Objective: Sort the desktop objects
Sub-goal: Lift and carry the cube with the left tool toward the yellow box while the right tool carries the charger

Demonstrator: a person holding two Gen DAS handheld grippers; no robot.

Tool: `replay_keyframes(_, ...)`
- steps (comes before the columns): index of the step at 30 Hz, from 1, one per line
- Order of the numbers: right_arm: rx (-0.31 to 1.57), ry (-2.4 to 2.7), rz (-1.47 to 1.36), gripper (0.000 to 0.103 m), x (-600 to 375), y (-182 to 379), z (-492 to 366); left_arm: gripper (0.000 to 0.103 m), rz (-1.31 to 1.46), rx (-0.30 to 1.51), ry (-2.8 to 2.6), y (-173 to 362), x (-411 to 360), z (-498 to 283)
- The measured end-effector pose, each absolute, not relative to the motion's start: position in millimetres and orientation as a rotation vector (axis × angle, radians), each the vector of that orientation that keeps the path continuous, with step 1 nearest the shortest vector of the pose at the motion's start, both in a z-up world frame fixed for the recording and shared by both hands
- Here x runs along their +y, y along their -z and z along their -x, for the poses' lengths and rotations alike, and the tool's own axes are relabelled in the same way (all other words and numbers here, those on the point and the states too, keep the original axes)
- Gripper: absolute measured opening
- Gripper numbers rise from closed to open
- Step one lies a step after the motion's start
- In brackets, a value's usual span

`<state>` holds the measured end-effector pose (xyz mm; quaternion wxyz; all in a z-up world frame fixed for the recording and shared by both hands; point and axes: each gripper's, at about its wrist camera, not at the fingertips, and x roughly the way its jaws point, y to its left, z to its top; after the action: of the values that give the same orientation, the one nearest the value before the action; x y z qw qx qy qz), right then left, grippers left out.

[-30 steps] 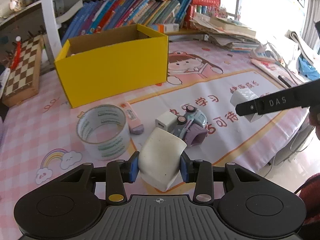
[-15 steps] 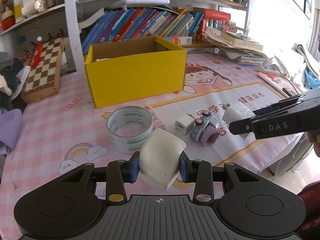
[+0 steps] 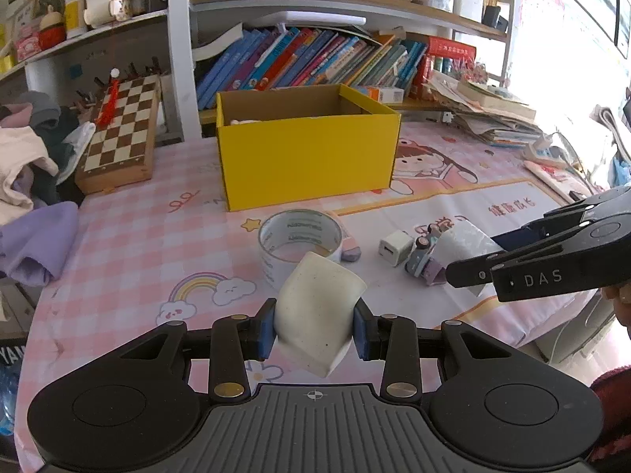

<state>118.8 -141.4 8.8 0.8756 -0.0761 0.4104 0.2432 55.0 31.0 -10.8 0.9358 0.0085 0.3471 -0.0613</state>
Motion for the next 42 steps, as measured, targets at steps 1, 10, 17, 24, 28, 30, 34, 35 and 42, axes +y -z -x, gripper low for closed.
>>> replay_keyframes(1,0.857,-0.509,0.164,0.041,-141,-9,-119,0.036,-0.012,0.707,0.125,10,32,-56)
replay_keyframes(10,0.842,-0.531,0.192,0.041,-139,-18,-138,0.035,0.023,0.677,0.151,4,30,-76)
replay_keyframes(17,0.838,-0.593,0.219,0.041,-131,-29,-168,0.035,0.021,0.646,0.153,-2,28,-99)
replay_keyframes(24,0.814,-0.636,0.217,0.041,-124,-48,-205,0.034,0.006,0.611,0.145,-16,33,-132)
replay_keyframes(28,0.784,-0.650,0.209,0.041,-122,-63,-232,0.034,-0.013,0.579,0.138,-31,36,-154)
replay_keyframes(30,0.767,-0.657,0.208,0.041,-121,-70,-245,0.034,-0.029,0.564,0.135,-37,37,-165)
replay_keyframes(34,0.742,-0.664,0.217,0.041,-118,-79,-274,0.034,-0.058,0.549,0.132,-46,37,-189)
replay_keyframes(35,0.736,-0.663,0.222,0.041,-117,-80,-282,0.034,-0.064,0.548,0.131,-46,37,-195)
replay_keyframes(42,0.693,-0.677,0.256,0.041,-111,-92,-327,0.034,-0.116,0.553,0.151,-49,32,-236)
